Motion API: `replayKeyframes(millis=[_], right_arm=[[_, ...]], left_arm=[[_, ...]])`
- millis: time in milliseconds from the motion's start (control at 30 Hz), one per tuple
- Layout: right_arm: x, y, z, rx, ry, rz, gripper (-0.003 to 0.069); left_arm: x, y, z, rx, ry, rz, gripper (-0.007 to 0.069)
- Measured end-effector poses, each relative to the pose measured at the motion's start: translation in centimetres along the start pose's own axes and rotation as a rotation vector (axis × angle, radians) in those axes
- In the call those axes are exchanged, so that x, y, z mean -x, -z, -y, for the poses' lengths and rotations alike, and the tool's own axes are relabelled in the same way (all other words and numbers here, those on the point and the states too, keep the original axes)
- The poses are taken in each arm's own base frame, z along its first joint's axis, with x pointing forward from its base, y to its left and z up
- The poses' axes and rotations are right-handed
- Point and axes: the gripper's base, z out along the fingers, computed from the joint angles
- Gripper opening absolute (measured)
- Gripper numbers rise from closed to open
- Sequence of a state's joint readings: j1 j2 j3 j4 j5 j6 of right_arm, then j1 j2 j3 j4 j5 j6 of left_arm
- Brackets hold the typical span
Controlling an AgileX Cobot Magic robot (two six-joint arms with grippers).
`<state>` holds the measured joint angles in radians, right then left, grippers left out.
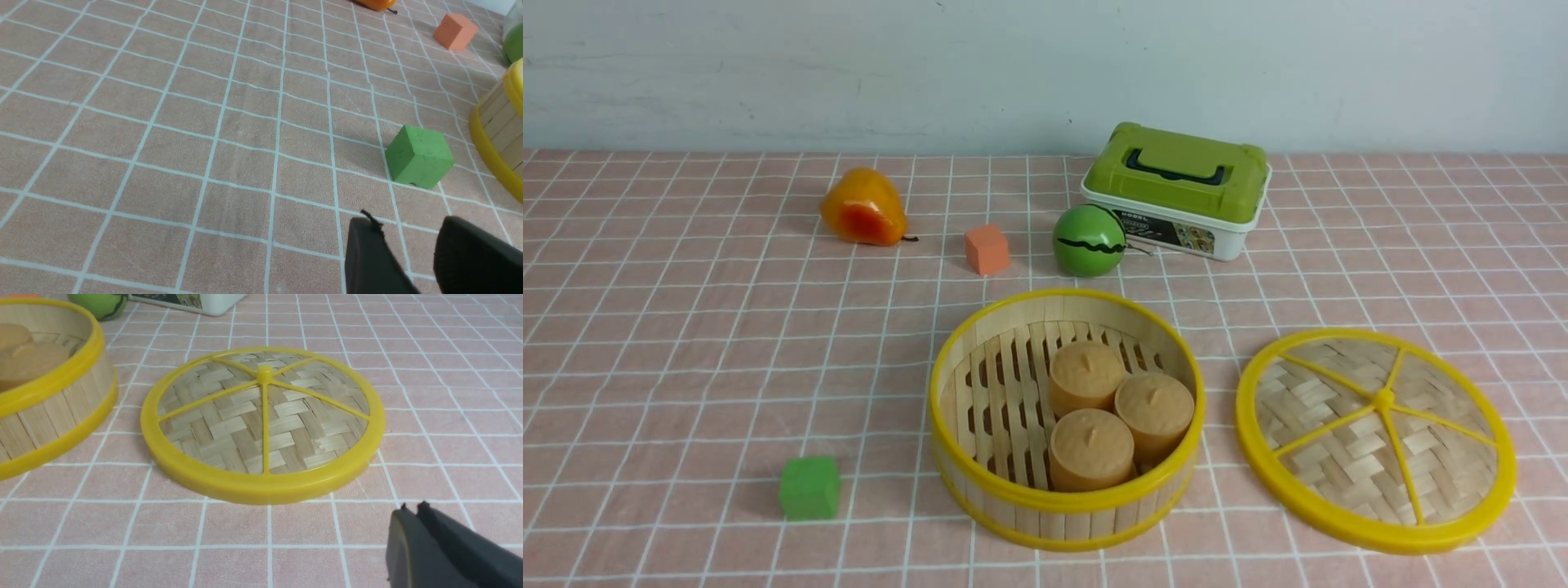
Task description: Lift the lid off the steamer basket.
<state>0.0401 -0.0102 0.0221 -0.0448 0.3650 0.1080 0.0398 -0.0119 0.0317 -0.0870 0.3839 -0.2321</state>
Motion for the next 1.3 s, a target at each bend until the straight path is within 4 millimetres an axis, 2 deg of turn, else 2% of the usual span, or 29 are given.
replayKeyframes(millis=[1300], right_arm=[[-0.03, 0.02, 0.01, -0.001, -0.006, -0.008, 0.0043]], left_arm=[[0.0, 0.0, 0.0, 0.0, 0.0, 0.0, 0.0239]])
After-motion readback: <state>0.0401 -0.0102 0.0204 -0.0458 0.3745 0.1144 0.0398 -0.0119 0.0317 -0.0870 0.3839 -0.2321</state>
